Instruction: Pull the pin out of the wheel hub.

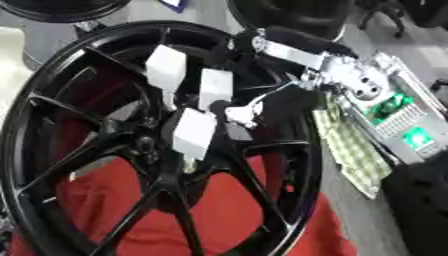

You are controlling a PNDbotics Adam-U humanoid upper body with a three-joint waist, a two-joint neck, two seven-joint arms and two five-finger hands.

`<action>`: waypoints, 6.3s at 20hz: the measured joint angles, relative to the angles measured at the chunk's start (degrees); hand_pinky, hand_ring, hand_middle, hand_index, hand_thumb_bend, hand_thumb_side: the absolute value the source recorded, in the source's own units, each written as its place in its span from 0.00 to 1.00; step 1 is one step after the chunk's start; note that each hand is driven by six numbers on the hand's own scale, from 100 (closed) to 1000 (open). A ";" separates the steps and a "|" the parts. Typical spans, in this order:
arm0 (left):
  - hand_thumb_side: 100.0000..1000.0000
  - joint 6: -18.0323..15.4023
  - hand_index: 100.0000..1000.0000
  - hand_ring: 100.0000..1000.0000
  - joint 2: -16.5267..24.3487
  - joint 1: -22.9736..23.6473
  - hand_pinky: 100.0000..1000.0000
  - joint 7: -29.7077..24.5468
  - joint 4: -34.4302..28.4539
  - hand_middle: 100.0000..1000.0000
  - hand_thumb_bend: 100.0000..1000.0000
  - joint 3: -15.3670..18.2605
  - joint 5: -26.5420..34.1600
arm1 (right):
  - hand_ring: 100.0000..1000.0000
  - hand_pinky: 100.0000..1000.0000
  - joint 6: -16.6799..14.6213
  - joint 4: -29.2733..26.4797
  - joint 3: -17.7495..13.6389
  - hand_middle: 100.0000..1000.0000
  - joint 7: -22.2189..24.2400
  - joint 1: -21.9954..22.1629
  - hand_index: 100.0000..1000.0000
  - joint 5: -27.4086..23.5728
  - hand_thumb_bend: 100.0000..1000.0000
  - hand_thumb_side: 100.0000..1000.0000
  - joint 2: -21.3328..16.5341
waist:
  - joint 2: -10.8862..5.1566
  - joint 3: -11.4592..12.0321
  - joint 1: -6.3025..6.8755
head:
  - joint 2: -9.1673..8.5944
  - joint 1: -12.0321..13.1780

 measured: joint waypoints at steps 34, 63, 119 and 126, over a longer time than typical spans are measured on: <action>0.85 0.17 0.63 0.53 -0.51 -0.38 0.66 -0.61 0.00 0.49 0.00 -0.03 0.00 | 0.87 0.81 -0.43 4.55 0.01 0.57 -2.24 0.59 0.71 0.04 0.16 0.19 1.12 | 1.01 0.82 -0.08 | -1.00 -1.26; 0.85 0.71 0.63 0.53 -0.54 -0.37 0.67 -0.86 0.00 0.49 0.00 -0.03 0.01 | 0.74 0.73 3.55 -1.97 -2.25 0.36 -7.00 0.55 0.48 -12.13 0.00 0.21 0.77 | 0.94 0.81 -0.13 | -1.01 -1.77; 0.84 -0.64 0.63 0.53 -2.00 -0.95 0.67 0.67 0.00 0.50 0.00 1.03 0.06 | 0.99 0.89 -4.17 -6.79 -43.57 0.82 -35.69 59.64 0.83 -7.71 0.36 0.06 -11.57 | 1.53 -2.05 7.19 | -2.00 3.21; 0.83 -0.79 0.63 0.53 -2.00 -1.05 0.67 0.52 0.00 0.50 0.00 0.99 0.20 | 0.89 0.85 -7.49 -6.79 -44.37 0.68 -40.47 57.71 0.75 -9.64 0.00 0.37 -11.75 | 1.33 -1.97 7.27 | -1.99 3.31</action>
